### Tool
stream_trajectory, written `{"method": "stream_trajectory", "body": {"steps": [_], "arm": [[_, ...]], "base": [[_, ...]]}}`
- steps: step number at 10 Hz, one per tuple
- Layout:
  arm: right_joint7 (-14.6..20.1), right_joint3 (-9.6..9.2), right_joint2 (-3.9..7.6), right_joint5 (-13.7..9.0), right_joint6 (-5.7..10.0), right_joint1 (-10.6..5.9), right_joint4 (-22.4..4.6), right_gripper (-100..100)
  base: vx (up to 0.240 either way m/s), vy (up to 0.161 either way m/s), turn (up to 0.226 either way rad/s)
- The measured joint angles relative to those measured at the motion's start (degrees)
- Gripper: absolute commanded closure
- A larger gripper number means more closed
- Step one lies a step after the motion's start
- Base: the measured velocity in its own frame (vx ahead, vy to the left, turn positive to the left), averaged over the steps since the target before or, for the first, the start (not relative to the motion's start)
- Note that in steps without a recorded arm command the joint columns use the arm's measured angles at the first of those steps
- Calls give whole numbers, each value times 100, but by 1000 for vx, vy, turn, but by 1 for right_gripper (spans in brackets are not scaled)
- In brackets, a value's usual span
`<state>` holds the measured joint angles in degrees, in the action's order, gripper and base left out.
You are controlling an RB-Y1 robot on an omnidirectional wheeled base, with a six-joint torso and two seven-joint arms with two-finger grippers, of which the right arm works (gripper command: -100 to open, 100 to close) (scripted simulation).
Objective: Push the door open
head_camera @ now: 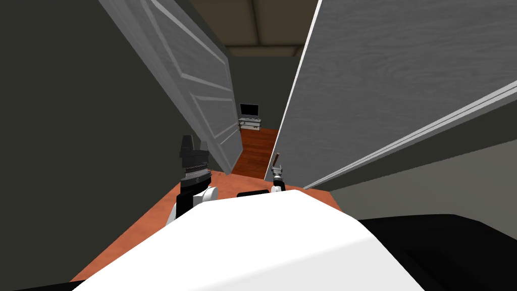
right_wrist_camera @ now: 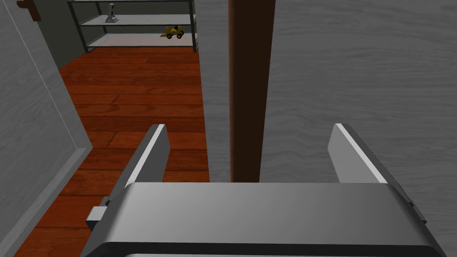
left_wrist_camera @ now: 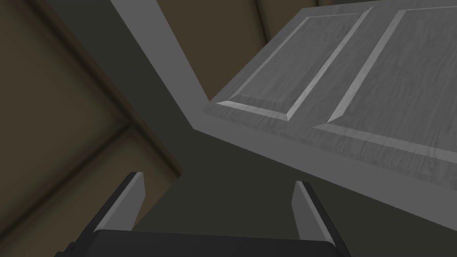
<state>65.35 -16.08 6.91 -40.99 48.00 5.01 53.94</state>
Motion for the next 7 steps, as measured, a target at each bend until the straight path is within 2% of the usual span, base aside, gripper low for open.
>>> {"method": "stream_trajectory", "body": {"steps": [3, 4, 5, 7], "arm": [[48, 27, 19, -18, 46, -21, -69, -100], [53, 37, 23, -24, 50, -16, -65, -100], [53, 39, 24, -25, 50, -18, -63, 100], [55, 46, 29, -28, 45, -28, -65, 100]], "base": [[203, -51, 26], [78, -28, 9], [-9, 4, -4], [-19, 6, 5]]}}
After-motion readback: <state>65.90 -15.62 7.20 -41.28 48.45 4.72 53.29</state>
